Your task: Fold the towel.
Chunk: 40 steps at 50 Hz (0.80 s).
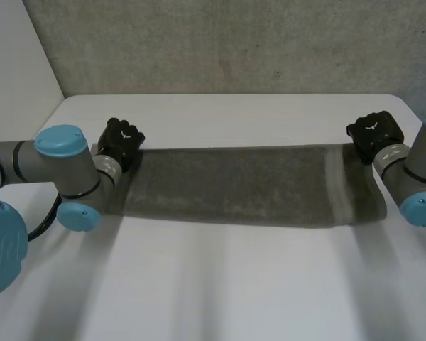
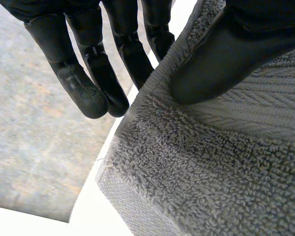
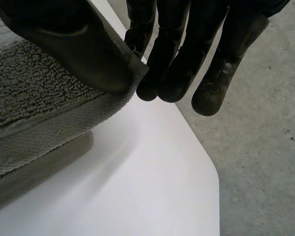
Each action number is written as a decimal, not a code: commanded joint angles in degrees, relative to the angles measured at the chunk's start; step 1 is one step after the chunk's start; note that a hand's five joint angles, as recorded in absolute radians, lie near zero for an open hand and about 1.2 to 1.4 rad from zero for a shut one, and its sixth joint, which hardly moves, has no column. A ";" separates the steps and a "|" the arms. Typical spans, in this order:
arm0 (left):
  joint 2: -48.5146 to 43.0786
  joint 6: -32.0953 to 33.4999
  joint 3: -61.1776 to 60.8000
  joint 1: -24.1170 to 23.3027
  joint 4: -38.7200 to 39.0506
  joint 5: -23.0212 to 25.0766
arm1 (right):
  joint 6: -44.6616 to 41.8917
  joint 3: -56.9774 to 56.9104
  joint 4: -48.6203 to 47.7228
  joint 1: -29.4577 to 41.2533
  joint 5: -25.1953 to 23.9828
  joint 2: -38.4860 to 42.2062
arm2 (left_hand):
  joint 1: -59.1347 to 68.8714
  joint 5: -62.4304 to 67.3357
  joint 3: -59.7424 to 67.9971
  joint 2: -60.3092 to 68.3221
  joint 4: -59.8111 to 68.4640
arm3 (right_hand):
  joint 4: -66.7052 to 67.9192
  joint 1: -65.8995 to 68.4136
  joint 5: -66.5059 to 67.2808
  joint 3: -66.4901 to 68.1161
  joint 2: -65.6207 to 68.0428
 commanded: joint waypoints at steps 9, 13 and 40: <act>0.24 -0.56 -2.50 -3.07 3.75 -0.62 | 0.08 -5.64 1.52 2.40 0.91 6.96 | -74.96 -86.36 -78.80 -77.12 -77.22 | -67.10 -66.82 -67.35 -67.00 -66.32; 3.66 -2.13 -5.57 -3.33 4.01 -0.71 | 0.52 -1.70 1.43 2.49 0.47 3.55 | -75.16 -86.55 -79.00 -77.31 -77.42 | -67.10 -66.82 -67.35 -67.00 -66.32; 35.84 -22.53 -43.72 -0.87 3.22 6.76 | 3.77 22.05 9.61 -3.13 -7.53 -13.53 | -74.99 -86.38 -78.83 -77.14 -77.25 | -47.68 -47.40 -47.93 -47.58 -46.89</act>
